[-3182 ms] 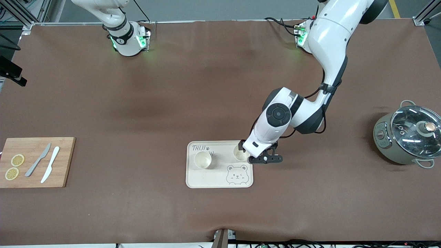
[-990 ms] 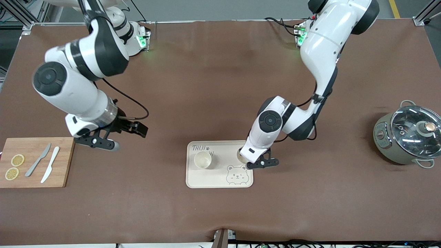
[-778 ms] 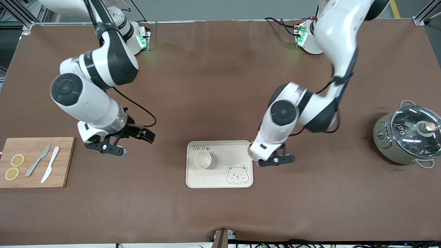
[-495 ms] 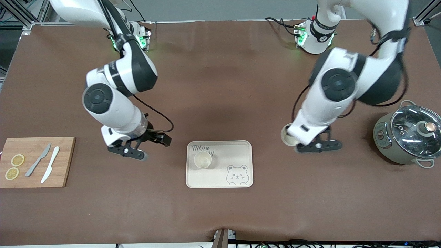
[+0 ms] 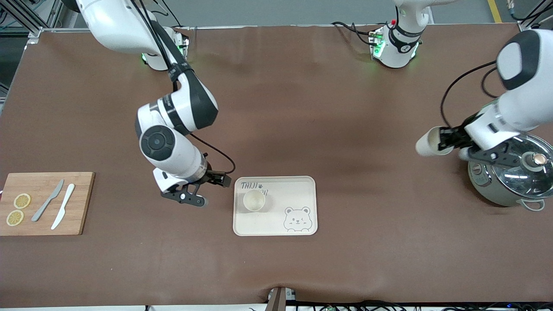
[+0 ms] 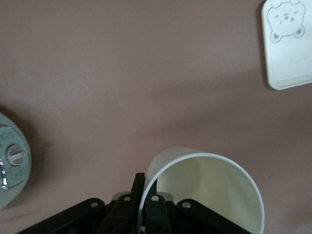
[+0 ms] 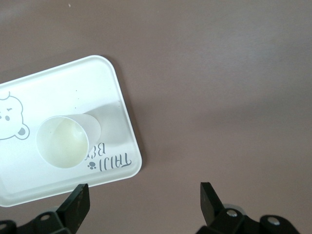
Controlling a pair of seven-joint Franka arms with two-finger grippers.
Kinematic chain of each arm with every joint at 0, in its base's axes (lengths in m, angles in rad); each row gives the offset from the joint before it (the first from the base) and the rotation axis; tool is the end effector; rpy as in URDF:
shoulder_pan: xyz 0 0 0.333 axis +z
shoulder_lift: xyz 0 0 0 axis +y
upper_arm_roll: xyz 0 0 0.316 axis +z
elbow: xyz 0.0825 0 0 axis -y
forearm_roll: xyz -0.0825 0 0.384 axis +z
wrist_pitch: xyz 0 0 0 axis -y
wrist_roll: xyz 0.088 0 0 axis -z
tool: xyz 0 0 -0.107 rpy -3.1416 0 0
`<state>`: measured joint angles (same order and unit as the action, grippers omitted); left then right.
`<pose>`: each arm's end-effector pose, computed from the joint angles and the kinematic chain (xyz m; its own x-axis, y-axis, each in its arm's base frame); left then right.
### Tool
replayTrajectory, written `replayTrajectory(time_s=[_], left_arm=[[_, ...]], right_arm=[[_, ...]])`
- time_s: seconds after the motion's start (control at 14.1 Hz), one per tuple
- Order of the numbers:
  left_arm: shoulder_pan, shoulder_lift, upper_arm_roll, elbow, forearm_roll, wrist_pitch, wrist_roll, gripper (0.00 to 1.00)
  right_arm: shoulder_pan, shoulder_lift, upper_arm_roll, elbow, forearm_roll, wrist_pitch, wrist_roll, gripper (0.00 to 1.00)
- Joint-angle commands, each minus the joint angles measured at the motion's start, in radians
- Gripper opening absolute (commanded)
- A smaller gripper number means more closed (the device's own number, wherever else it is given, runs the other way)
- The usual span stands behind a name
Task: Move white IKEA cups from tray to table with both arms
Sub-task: 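Lift the cup with the left gripper while the right gripper reaches the tray, then set the cup beside the pot while the right gripper grasps the other cup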
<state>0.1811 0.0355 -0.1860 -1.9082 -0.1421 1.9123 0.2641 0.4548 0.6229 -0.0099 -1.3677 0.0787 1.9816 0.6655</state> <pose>0.5661 -0.0119 0.4742 0.9761 -0.2173 0.0031 -0.2155 -0.9660 0.1426 0.6496 0.3168 0.3527 0.9679 -0.2465 -0.0486 -0.2487 -0.9675 -0.0458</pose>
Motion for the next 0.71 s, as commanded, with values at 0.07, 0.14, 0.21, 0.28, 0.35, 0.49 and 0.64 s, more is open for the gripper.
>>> replayTrajectory(time_s=[0.07, 0.14, 0.21, 0.28, 0.35, 0.49, 0.64], left_arm=[[0.005, -0.062, -0.015, -0.253, -0.024, 0.267, 0.067, 0.00], [0.001, -0.042, -0.016, -0.288, -0.024, 0.337, 0.069, 0.00], [0.000, -0.007, -0.017, -0.305, -0.024, 0.381, 0.069, 0.00], [-0.002, 0.015, -0.017, -0.317, -0.024, 0.408, 0.078, 0.00], [-0.002, 0.036, -0.018, -0.319, -0.024, 0.419, 0.087, 0.00], [-0.002, 0.078, -0.018, -0.316, -0.025, 0.442, 0.090, 0.00], [-0.009, 0.133, -0.023, -0.318, -0.042, 0.511, 0.090, 0.00]], right_arm=[[0.030, 0.099, -0.007, 0.101, 0.009, 0.006, 0.023, 1.00], [0.030, 0.107, -0.007, 0.102, 0.010, 0.017, 0.023, 1.00], [0.033, 0.112, -0.007, 0.102, 0.015, 0.031, 0.023, 1.00], [0.035, 0.122, -0.007, 0.105, 0.016, 0.042, 0.023, 1.00], [0.039, 0.135, -0.007, 0.114, 0.016, 0.054, 0.023, 1.00], [0.050, 0.170, -0.005, 0.146, 0.016, 0.059, 0.023, 1.00], [0.056, 0.188, -0.005, 0.162, 0.016, 0.060, 0.023, 1.00]])
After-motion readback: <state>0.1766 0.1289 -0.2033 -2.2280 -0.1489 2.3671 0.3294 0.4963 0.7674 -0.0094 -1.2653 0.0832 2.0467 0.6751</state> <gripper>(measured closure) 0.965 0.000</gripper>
